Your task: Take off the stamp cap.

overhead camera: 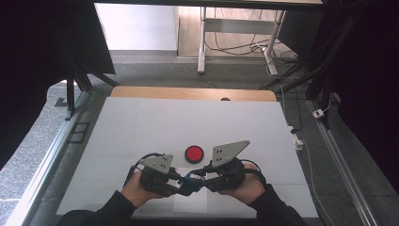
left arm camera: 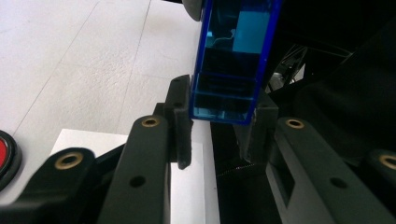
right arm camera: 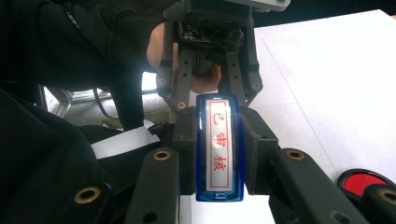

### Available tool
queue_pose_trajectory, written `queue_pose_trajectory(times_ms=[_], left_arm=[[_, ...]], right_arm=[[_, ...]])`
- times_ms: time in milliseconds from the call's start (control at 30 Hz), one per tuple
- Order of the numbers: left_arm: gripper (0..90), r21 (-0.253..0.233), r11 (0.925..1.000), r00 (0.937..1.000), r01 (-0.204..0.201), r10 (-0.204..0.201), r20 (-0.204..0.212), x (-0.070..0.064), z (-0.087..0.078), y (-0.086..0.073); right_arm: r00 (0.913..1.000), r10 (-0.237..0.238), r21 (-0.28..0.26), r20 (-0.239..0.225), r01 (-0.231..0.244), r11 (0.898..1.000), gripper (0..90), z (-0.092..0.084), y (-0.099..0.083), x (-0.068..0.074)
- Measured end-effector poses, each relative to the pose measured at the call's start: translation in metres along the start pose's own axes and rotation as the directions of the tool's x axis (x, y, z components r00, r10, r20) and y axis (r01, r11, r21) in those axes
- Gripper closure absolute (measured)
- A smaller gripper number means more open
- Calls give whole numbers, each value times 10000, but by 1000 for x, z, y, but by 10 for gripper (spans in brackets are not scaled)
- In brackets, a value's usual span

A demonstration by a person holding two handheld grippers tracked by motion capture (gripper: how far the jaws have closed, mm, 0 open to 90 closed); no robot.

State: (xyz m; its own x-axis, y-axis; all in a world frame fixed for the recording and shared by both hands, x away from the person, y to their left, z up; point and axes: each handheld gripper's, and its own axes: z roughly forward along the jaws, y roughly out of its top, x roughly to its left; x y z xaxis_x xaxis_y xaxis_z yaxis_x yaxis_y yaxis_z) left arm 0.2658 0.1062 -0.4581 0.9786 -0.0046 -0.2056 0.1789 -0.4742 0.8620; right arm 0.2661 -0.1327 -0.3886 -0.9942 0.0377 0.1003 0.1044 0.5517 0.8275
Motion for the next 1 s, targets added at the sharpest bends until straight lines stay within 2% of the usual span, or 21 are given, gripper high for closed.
queue_pose_trajectory(times_ms=[267,333,433,633,700,733,767,800,833,1000], left_arm=[[691,8,10000,10000,-37,37,-21,-2,-1,0],[694,106,9994,9994,-320,321,-124,-6,-2,2],[695,236,9985,9986,-501,504,-136,-7,-2,3],[695,320,9976,9981,-608,612,-99,-8,-2,3],[695,326,9980,9985,-537,541,-105,-7,-2,2],[695,332,9988,9993,-361,364,-79,-6,-2,2],[695,408,9991,9998,-99,105,-148,-4,-2,2],[695,459,9989,9998,67,-59,-173,-3,-2,1],[695,544,9982,9995,237,-225,-235,-2,-2,0],[694,341,9993,9998,129,-124,-149,-2,-4,0]], right_arm=[[9998,130,-133,-147,-132,9998,709,-1,-1,-1],[9990,232,-241,-377,-241,9994,709,-1,-2,-2],[9969,423,-347,-658,-446,9984,709,-1,-3,-5],[9907,752,-503,-1137,-813,9954,709,0,-8,-11],[9924,682,-500,-1026,-736,9960,709,0,-8,-10],[9924,682,-500,-1026,-736,9960,709,0,-8,-10],[9975,396,-414,-584,-420,9983,709,0,-5,-6],[9975,396,-414,-584,-420,9983,709,0,-5,-6],[9997,86,-367,-236,-95,9993,709,-2,-2,-3],[9998,137,-446,-107,-141,9989,709,-6,-2,-4]])
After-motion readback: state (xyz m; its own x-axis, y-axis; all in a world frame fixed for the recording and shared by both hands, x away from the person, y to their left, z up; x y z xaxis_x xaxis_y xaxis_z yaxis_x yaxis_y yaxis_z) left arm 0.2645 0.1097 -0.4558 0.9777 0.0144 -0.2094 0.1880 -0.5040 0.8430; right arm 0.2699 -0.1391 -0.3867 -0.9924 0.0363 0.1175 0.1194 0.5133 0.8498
